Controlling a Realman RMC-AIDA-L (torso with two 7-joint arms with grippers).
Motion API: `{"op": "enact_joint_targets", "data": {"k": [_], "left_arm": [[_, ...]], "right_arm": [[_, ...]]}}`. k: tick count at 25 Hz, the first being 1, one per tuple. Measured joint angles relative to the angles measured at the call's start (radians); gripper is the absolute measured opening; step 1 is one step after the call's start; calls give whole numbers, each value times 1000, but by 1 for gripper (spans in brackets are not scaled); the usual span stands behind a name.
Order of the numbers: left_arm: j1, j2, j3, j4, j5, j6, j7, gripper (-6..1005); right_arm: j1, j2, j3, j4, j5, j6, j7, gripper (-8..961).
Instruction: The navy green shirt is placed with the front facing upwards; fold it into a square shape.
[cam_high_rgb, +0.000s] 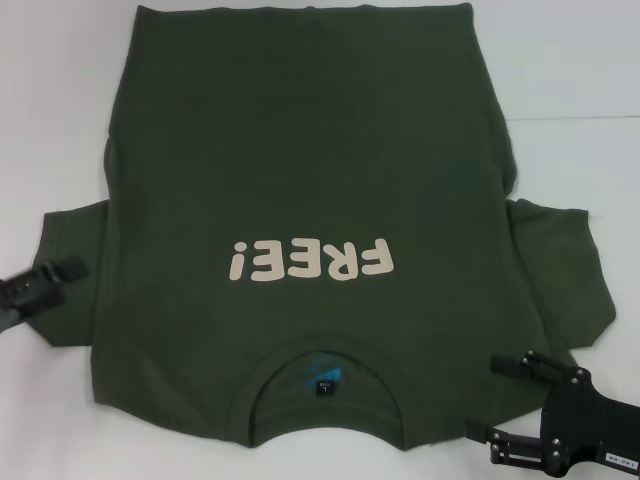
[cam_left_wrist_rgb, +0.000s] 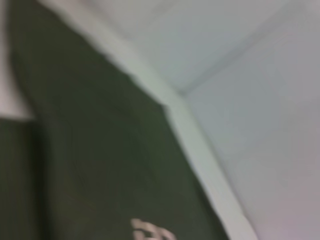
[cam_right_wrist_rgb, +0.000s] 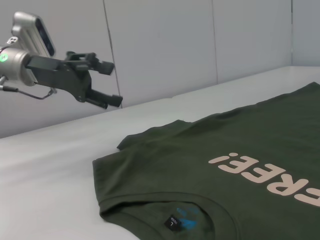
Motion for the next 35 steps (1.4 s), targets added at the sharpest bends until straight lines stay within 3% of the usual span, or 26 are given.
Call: {"op": "enact_joint_targets", "data": {"k": [1,5,18,25,35], "left_arm": [[-7,10,-2,12,32,-32,-101,907],[-35,30,-1,29,138,-70,-243,903],[-126,64,45,69,357,-186,-374,892],[-153,67,110,78,408,-228,-420,886],[-159,63,122,71,411,-252,-443,877]], "right_arm": [[0,0,0,0,0,0,0,930],[2,0,-2,2,-1,1,1,931],[3,1,-6,7,-3,2,2,931],[5,1,-7,3,-3,2,17,931],[5,1,-7,1,-3,3,23,930]]}}
